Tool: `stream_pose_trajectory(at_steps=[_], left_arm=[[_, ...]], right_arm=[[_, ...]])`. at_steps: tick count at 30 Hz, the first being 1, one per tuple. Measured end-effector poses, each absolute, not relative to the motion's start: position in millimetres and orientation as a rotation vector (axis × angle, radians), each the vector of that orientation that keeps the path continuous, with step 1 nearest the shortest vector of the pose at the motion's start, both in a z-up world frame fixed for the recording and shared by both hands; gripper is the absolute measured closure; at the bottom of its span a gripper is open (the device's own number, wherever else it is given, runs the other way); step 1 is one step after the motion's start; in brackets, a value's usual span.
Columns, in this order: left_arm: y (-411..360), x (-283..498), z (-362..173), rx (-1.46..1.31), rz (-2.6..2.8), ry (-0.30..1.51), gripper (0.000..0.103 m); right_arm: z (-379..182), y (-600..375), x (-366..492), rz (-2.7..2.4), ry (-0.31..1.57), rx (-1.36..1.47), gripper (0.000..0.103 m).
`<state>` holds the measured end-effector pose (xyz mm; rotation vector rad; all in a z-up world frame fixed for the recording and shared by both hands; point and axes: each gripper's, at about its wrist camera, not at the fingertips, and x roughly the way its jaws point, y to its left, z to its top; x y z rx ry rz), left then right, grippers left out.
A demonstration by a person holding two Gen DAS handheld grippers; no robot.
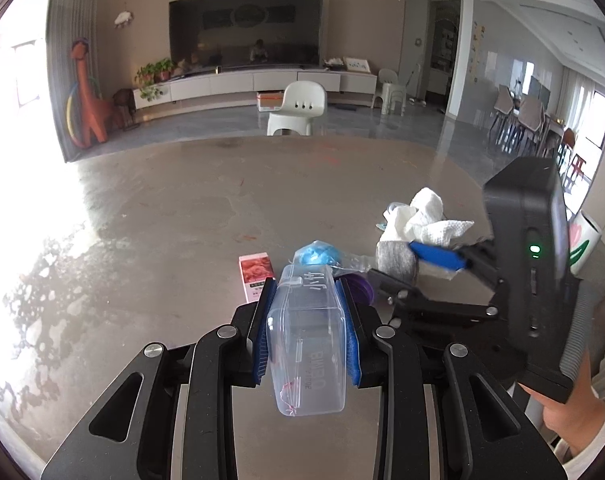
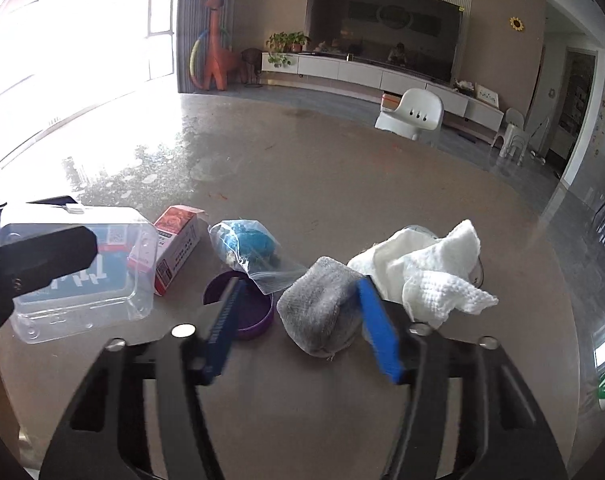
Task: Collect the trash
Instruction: 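Grasp the clear plastic box with left tool while right tool grasps grey sock, then carry the box and sock over the white bin and open both tools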
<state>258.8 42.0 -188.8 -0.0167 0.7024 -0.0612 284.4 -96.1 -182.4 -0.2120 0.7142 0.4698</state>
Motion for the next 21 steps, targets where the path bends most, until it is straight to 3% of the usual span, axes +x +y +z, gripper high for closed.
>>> stream_pose_trajectory(at_steps=[2,14,21], left_arm=[[45,258,-188,-0.031,-0.061,0.702,0.074],[32,237,-161,-0.040,-0.091,0.658,0.074],[-13,210,-146,-0.030,-0.188,0.655,0.074]], right_arm=[[-185,-97,290,0.476,0.745,-0.180,0.094],[-122,-155,215,0.461,0.660,-0.099,0.094],[-102,-205,153,0.395,0.657,-0.108,0.094]])
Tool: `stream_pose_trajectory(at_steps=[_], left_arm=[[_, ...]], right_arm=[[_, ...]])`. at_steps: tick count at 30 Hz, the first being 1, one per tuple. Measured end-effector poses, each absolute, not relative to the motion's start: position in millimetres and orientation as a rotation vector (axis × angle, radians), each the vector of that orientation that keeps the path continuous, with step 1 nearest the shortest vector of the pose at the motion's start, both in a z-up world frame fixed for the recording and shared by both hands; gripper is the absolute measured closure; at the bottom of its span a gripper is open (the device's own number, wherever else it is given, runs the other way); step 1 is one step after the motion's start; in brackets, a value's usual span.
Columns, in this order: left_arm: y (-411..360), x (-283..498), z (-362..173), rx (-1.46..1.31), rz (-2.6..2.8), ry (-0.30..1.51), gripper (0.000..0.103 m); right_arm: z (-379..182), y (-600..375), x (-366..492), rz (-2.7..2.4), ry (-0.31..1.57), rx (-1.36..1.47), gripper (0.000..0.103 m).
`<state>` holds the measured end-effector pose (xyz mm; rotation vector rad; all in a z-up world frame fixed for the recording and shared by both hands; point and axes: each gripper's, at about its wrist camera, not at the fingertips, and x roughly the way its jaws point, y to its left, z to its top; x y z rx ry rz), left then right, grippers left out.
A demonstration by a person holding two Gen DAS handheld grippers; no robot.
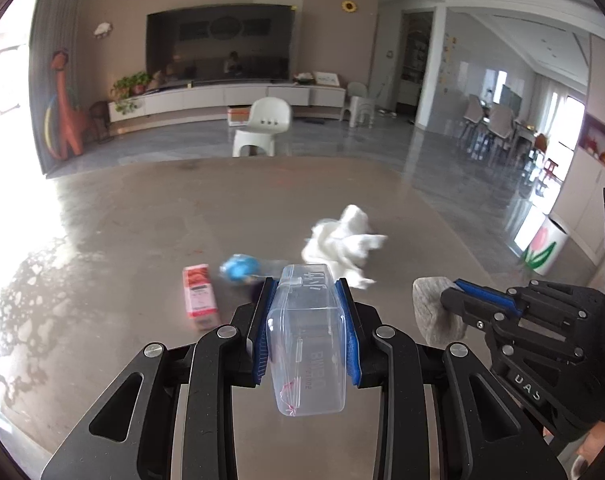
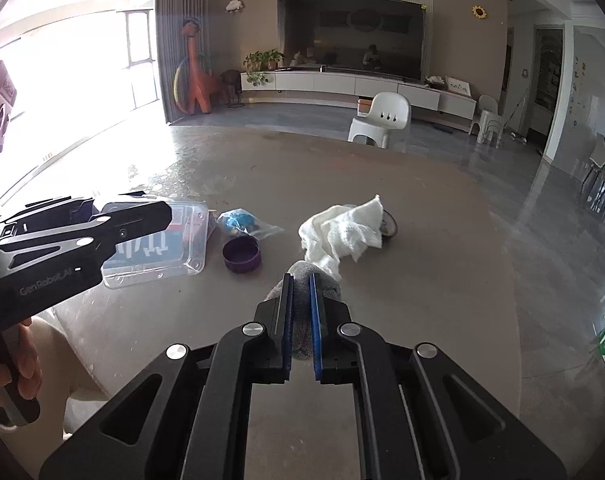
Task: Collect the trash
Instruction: 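Carry the box and sock over the white bin and open both tools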
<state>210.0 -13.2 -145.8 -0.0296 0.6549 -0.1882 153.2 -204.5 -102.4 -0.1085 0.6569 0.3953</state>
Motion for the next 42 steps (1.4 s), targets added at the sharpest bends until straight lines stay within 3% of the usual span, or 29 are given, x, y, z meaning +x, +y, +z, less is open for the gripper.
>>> stream_pose_trajectory(at_steps=[19,42], left_arm=[[-182,141,-145,0.069,-0.522,0.689,0.074],[-359,82,-206,0.241,-0.862,0.833,0.073]], right_arm=[[-105,-348,40,0.102,0.666,-0.039,0.094],[-154,-477,-42,-0.181,0.728,0.102,0.094]])
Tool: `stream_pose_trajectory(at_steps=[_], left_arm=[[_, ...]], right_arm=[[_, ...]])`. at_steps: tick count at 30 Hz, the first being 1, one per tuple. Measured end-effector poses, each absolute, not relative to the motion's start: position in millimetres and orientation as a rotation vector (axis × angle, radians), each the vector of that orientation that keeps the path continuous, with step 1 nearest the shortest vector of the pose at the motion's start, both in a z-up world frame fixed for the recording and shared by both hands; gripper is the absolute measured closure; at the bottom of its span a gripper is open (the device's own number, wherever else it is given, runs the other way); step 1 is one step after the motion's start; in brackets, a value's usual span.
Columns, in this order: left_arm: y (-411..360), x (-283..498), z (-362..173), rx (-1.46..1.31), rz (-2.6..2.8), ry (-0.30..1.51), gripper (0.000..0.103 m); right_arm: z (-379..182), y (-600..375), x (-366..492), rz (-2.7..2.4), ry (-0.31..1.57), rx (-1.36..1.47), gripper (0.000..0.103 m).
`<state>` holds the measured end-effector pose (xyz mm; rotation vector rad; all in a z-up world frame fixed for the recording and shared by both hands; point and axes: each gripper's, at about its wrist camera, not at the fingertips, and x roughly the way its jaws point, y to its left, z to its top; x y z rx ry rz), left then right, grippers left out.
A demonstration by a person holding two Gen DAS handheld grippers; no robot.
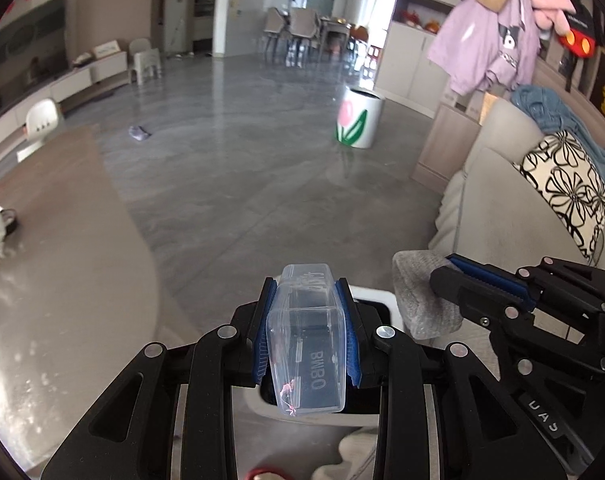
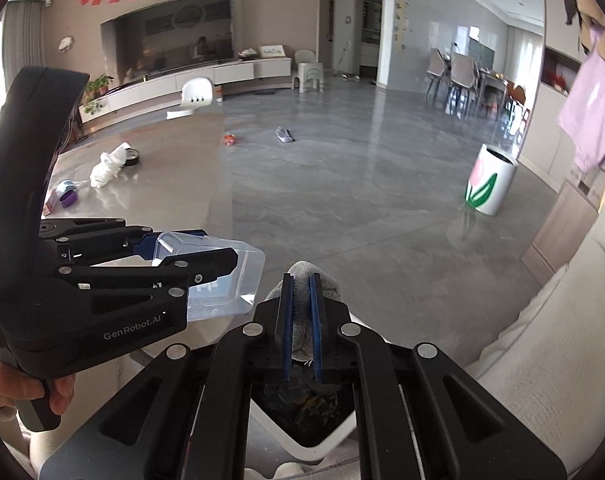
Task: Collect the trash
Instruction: 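Carry the box and sock over the white bin and open both tools, then return both tools to the table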
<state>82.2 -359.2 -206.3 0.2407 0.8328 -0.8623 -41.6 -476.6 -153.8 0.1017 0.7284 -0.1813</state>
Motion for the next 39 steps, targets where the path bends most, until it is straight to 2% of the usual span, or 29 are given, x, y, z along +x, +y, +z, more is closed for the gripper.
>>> stream_pose_trajectory(at_steps=[2,5,6,11,18,27,28,29,31,32,35,39], left_arm=[[-366,81,-211,0.245,-0.882,0.850,0.072],[-383,83,-224,0.307,-0.856,0.918,0.022],[-386,87,-231,0.322,-0.810,0.936,0.008],[-383,94,-241,0.270,-0.824,0.979,0.006],[-381,90,-229,0.327,-0.785,0.902,0.006],[-340,108,-201,0.357,-0.649,0.800,0.006],[-334,110,-199,0.353,-0.635,0.793,0.006],[-328,114,-197,0.345,-0.622,0.791,0.006],[-319,118,-194,0.330,-0.608,0.792,0.006],[-312,121,-192,0.319,-0.596,0.794,0.006],[-297,125,-188,0.297,-0.575,0.789,0.006],[-269,132,-181,0.272,-0.526,0.776,0.006]], right_arm=[[-160,-486,-43,-0.195,0.733,0.112,0.094],[-166,-497,-48,-0.216,0.738,0.128,0.094],[-167,-501,-50,-0.223,0.739,0.136,0.094],[-175,-515,-55,-0.248,0.752,0.154,0.094],[-181,-510,-46,-0.227,0.770,0.146,0.094],[-203,-494,-20,-0.184,0.822,0.113,0.093],[-204,-491,-17,-0.185,0.832,0.096,0.089],[-209,-488,-12,-0.184,0.862,0.067,0.065],[-216,-483,-6,-0.183,0.902,0.013,0.008],[-219,-481,-4,-0.182,0.913,-0.004,0.004],[-223,-475,-1,-0.170,0.933,-0.025,0.004],[-207,-463,2,-0.152,0.866,-0.032,0.004]])
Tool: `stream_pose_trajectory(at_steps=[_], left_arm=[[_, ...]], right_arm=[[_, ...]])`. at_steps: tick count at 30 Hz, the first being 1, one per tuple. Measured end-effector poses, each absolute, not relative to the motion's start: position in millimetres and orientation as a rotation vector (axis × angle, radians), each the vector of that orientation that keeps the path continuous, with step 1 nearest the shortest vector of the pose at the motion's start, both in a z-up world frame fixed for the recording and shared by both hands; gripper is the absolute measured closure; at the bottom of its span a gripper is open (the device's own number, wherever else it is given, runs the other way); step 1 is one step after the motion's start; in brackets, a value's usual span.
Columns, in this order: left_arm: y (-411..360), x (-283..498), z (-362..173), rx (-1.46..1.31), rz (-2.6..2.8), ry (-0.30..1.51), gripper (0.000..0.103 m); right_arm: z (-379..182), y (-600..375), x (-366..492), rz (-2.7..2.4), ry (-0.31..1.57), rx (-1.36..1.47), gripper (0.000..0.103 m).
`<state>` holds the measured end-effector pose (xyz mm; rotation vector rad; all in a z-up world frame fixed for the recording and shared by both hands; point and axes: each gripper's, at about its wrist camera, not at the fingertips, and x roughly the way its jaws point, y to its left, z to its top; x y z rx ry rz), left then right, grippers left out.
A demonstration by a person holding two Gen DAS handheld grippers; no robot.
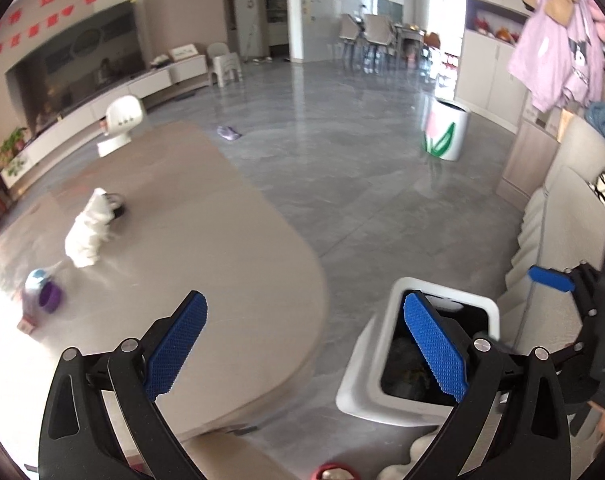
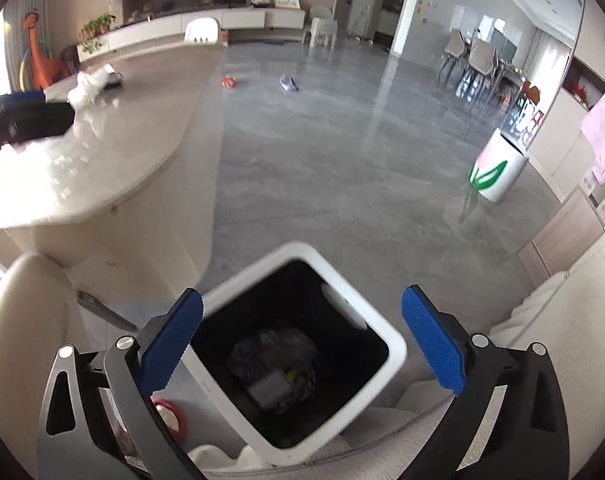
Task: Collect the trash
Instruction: 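Return both tools to the table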
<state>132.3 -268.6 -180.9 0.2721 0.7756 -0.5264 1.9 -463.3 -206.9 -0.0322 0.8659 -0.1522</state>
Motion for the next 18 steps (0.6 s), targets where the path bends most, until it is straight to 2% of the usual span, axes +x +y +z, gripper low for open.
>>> stream_pose_trajectory(at_steps=[9,18], left_arm=[[-192,157,-170,0.196,-0.361,0.749,0.006],[-107,181,-160,0.133,-0.209,0.724,0.005]], right_arm=[[-155,-408,41,0.008,0.713,-0.069,0.004],[-131,-320,89,0.177,0.653,-0.137,0.004]])
